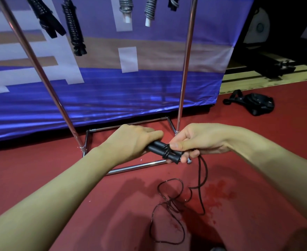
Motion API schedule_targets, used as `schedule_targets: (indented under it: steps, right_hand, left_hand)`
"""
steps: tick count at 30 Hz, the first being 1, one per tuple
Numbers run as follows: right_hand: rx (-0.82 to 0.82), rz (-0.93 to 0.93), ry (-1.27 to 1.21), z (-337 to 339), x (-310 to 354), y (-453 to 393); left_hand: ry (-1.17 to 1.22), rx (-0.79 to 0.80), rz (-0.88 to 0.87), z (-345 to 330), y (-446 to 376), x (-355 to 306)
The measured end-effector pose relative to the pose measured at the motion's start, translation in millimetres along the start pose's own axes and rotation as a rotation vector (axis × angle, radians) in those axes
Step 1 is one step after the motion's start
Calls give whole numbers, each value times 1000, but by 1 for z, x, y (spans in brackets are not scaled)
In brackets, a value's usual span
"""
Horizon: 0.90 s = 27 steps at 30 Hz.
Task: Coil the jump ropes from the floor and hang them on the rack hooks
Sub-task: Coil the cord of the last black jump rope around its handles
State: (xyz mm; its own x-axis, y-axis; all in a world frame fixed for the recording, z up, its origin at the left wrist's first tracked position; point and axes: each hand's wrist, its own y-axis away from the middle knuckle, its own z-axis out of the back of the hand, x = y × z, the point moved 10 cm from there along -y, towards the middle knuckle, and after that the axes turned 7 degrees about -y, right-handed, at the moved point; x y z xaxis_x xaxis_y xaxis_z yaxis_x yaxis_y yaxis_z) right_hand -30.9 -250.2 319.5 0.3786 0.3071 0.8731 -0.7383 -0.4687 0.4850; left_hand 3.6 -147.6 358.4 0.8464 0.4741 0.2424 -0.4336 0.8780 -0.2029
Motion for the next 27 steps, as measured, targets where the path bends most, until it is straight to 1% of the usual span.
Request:
schedule_targets:
  steps: [3, 6, 9, 13, 19, 23, 27]
  right_hand:
    - [88, -8, -37, -9, 2, 2]
    - [164, -52, -141, -21, 1, 5]
    - [193, -43, -218, -27, 4, 7]
    - [166, -62, -302, -31, 5, 7]
    - [94, -78, -319, -33, 4, 3]
    - [67, -76, -409, -36, 1, 1]
    - [-23, -41, -401, -33, 2, -1]
  left_hand:
    - [81, 159, 41, -8, -1, 3]
    - [121, 154, 65, -4, -3, 4]
    - [196, 143, 90, -2, -2, 6]
    - [226, 128, 116, 4, -1, 11]
    - [234, 177, 134, 3, 1, 13]
    - [293, 156, 125, 7, 2, 13]
    - [362, 154, 154, 3, 4, 17]
